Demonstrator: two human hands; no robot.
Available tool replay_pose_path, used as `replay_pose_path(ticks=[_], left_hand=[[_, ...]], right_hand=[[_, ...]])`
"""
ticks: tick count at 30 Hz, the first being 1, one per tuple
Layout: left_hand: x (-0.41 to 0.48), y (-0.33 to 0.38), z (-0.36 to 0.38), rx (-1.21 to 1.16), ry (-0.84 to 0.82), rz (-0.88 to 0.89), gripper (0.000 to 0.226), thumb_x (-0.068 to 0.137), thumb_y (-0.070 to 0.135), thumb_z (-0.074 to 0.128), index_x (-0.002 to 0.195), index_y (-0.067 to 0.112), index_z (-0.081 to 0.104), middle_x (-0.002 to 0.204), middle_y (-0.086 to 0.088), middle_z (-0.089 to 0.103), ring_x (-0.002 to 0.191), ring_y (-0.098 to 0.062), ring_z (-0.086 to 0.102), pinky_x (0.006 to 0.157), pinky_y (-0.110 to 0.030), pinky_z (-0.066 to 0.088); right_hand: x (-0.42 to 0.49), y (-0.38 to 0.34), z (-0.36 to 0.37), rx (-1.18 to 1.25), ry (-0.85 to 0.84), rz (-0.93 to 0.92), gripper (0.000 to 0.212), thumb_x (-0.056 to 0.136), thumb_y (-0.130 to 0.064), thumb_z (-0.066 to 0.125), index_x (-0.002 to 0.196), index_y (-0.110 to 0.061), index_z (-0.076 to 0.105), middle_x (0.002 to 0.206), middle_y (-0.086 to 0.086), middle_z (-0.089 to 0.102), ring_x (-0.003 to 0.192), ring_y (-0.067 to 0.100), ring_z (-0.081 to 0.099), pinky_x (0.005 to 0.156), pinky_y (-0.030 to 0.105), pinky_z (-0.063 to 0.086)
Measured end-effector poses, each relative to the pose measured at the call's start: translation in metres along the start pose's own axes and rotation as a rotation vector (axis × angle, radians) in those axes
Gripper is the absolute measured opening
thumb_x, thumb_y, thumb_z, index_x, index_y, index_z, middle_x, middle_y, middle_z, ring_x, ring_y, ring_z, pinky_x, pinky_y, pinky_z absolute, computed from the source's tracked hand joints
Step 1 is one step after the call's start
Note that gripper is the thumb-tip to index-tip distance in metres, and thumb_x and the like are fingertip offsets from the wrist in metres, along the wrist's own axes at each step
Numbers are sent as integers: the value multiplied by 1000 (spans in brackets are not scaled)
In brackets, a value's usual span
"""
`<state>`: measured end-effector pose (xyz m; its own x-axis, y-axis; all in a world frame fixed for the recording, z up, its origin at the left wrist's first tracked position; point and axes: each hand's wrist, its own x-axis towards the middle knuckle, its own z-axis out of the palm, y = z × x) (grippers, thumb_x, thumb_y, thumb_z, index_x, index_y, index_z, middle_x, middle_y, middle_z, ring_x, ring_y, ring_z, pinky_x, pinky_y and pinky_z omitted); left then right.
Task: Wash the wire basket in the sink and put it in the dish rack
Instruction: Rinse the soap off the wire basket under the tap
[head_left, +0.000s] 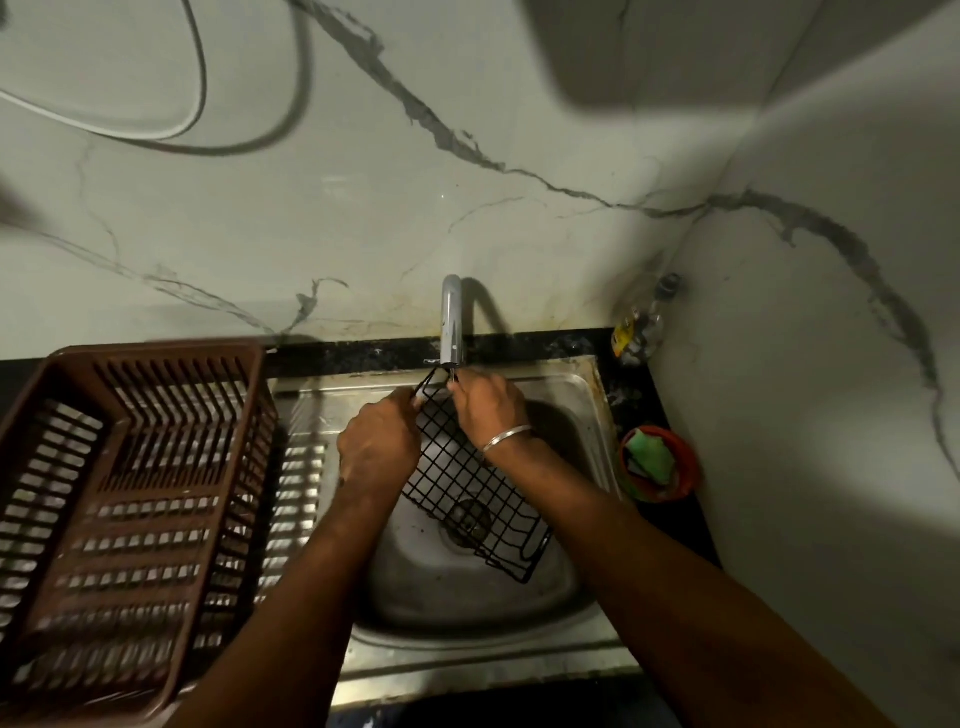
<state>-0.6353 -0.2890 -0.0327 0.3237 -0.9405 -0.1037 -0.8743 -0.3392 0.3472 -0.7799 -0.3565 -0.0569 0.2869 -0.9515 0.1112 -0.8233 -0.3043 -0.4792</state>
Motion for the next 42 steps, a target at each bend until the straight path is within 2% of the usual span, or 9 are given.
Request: replay_pose_path(ticks=[4,8,13,16,21,27,34,39,42], left_hand=[[-5,8,1,46,-29,25,32,111,46,44,121,26,66,101,-8,75,91,-32,70,79,-41,57],[-10,11,0,81,-45,46,36,111,48,41,115,23,67,98,-7,73,79,-23,55,72,-36,45],[-11,9,-4,64,-59,61,40,110,51,42,103,22,69,86,-2,68,77,-23,59,71,-36,51],[-10,7,-6,52,-107,42,39,109,52,45,96,25,69,77,2,64,74,-21,63,74,-36,58],[-15,-4,-10,-24,-112,-107,36,107,50,51,80,28,58,77,2,65,76,-20,67,80,-42,62],[-14,-6,-24,-31,-130,-132,34,109,45,52,87,22,63,78,1,62,75,-17,63,77,-34,57],[-17,-3,-44,-18,-95,-176,33,111,40,51,96,14,67,76,4,50,72,-12,52,75,-33,45],[-23,-6,-56,-27,-85,-190,32,111,38,51,104,15,71,75,6,42,72,-12,45,75,-34,40],[-28,-3,-51,-42,-88,-205,34,111,39,51,90,15,63,75,2,47,66,-8,44,68,-30,41]], right_hand=[[8,-4,-5,-18,-6,-31,32,106,-39,51,110,-19,75,92,12,73,84,31,69,73,40,59],[12,4,-14,-60,-34,-55,41,108,-45,45,102,-19,76,87,11,72,78,30,67,66,33,52],[14,4,-11,-53,-146,-133,32,109,-35,43,99,-19,69,86,8,69,79,28,68,62,32,46],[9,7,-6,95,-224,-111,26,110,-31,41,106,-18,63,93,5,65,85,22,63,74,42,55],[9,16,0,23,-382,-90,25,108,-29,49,123,-16,65,111,10,68,101,26,65,83,37,50],[6,14,3,108,-284,-104,25,103,-28,59,126,-21,66,117,8,68,107,25,63,88,37,52],[11,13,4,133,-267,-61,20,102,-33,60,112,-18,70,103,8,71,96,27,66,83,38,55],[8,24,0,127,-374,-76,20,106,-31,54,107,-18,69,91,3,69,84,21,66,82,42,57],[9,9,2,153,-290,-111,20,106,-28,53,110,-18,70,97,4,68,90,22,64,80,37,55]])
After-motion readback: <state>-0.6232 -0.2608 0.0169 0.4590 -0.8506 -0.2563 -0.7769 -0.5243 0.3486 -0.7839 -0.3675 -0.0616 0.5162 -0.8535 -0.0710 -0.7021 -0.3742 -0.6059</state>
